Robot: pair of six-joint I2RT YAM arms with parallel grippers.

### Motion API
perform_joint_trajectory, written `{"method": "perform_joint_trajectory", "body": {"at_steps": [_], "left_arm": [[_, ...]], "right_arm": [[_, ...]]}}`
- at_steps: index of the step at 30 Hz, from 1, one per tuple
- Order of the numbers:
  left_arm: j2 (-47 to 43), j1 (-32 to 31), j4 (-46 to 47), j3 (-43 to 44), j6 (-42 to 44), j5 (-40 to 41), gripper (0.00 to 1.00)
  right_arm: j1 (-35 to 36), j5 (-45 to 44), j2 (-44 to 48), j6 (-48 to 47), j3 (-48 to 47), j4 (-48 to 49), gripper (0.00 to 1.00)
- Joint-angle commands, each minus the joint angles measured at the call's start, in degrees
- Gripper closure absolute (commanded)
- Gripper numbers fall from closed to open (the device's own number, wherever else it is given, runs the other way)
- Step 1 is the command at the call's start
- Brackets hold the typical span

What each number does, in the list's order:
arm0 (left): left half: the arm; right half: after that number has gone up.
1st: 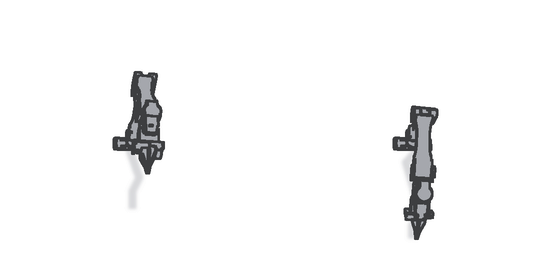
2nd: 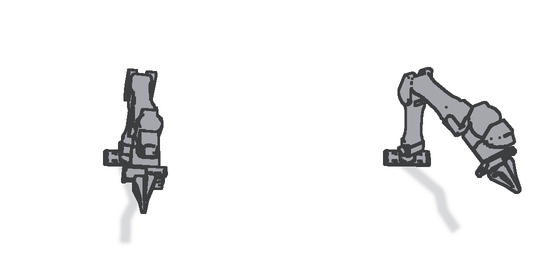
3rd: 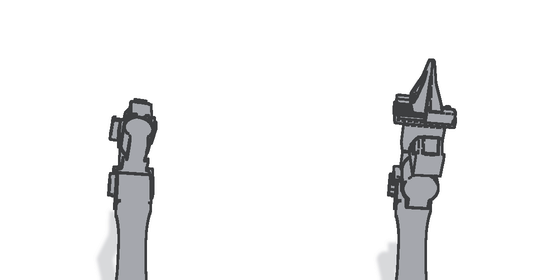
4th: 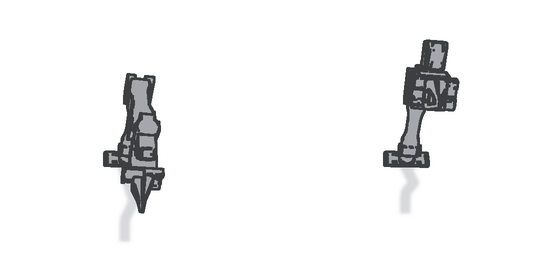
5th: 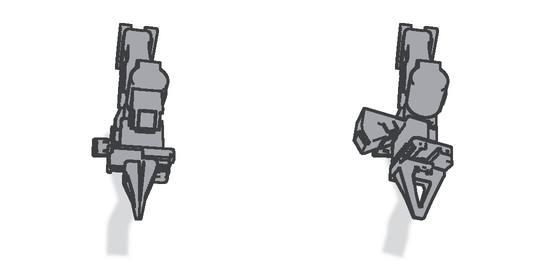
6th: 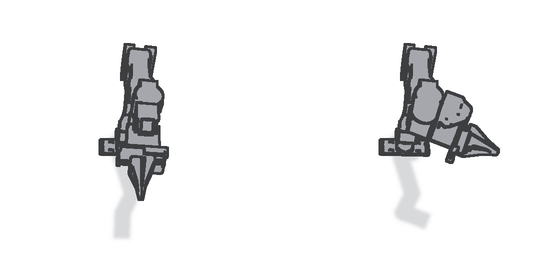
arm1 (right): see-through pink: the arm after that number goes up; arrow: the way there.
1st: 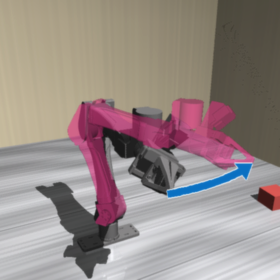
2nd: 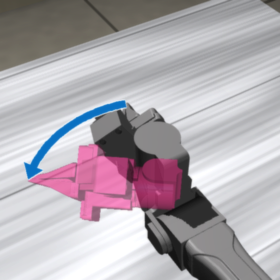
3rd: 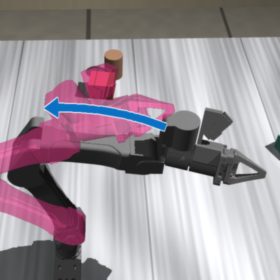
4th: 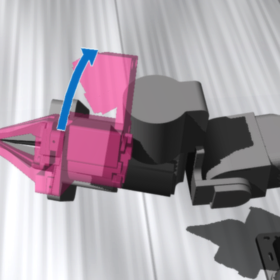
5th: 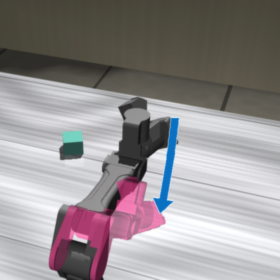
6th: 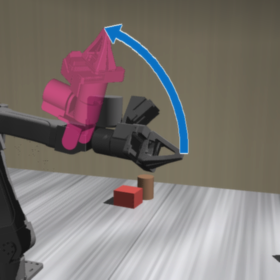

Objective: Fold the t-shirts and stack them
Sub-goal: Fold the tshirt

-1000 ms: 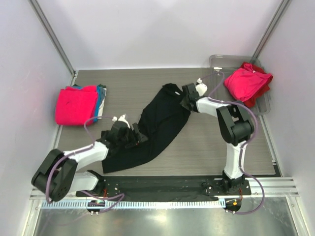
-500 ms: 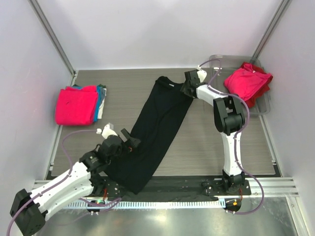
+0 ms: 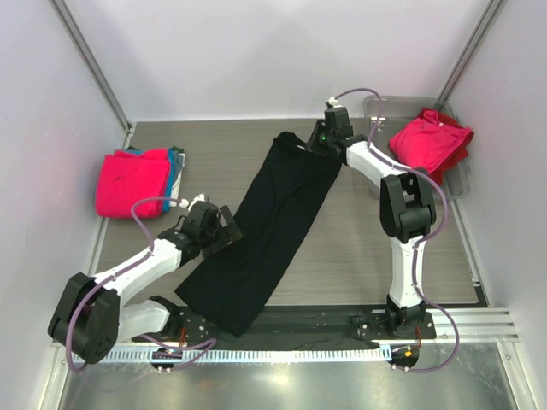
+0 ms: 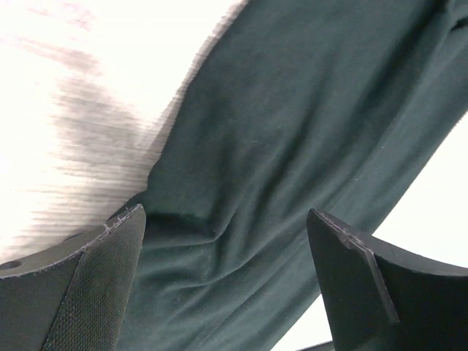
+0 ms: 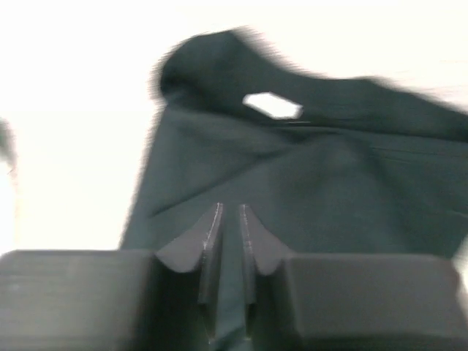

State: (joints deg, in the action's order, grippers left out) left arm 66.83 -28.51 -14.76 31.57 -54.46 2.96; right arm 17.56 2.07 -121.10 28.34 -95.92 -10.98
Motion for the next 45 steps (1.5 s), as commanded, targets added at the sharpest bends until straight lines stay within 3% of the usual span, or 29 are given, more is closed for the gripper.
{"method": "perform_joint_trajectory", "body": {"at_steps": [1, 3, 9, 16, 26, 31, 36, 38, 42, 45], "left_arm": [[-0.03, 0.65, 3.07, 1.83, 3.92, -4.96, 0.09], [-0.21, 0.65, 3.42, 1.13, 5.14, -6.29, 0.11], [-2.22, 0.65, 2.9, -1.42, 7.61, -8.58, 0.14], [-4.69, 0.65, 2.81, -4.41, 8.23, -8.32, 0.15], [-1.17, 0.65, 6.85, -10.65, 6.47, -6.65, 0.19], [-5.74, 0.48, 7.12, -13.38, 4.62, -5.51, 0.2], [-6.53, 0.56, 4.31, -12.15, 5.23, -5.69, 0.2], [-7.58, 0.56, 1.86, -10.32, 5.68, -5.6, 0.18], [-9.96, 0.56, -3.86, -4.95, 7.43, -4.46, 0.14], [-10.14, 0.65, -8.17, 0.14, 9.63, -4.19, 0.12]], "right_arm": [[0.46, 17.6, -1.75, 3.64, -1.63, 8.6, 0.9], [0.46, 23.47, -4.05, 8.82, -2.95, 14.19, 0.99], [0.81, 27.03, -11.43, 19.28, -6.91, 23.63, 0.99], [0.98, 24.39, -19.6, 24.22, -13.58, 25.04, 0.99], [-1.3, 17.36, -29.63, 27.38, -27.38, 22.85, 0.99], [-2.44, 12.28, -31.65, 27.12, -33.19, 19.16, 0.99], [-2.62, 10.76, -33.77, 21.52, -43.47, 5.98, 0.98], [-2.45, 11.56, -31.14, 18.7, -40.5, 5.53, 0.93], [-1.57, 12.26, -19.57, 9.83, -30.49, 4.92, 0.66], [-0.78, 11.92, -14.09, 2.88, -23.63, 0.8, 0.59]]}}
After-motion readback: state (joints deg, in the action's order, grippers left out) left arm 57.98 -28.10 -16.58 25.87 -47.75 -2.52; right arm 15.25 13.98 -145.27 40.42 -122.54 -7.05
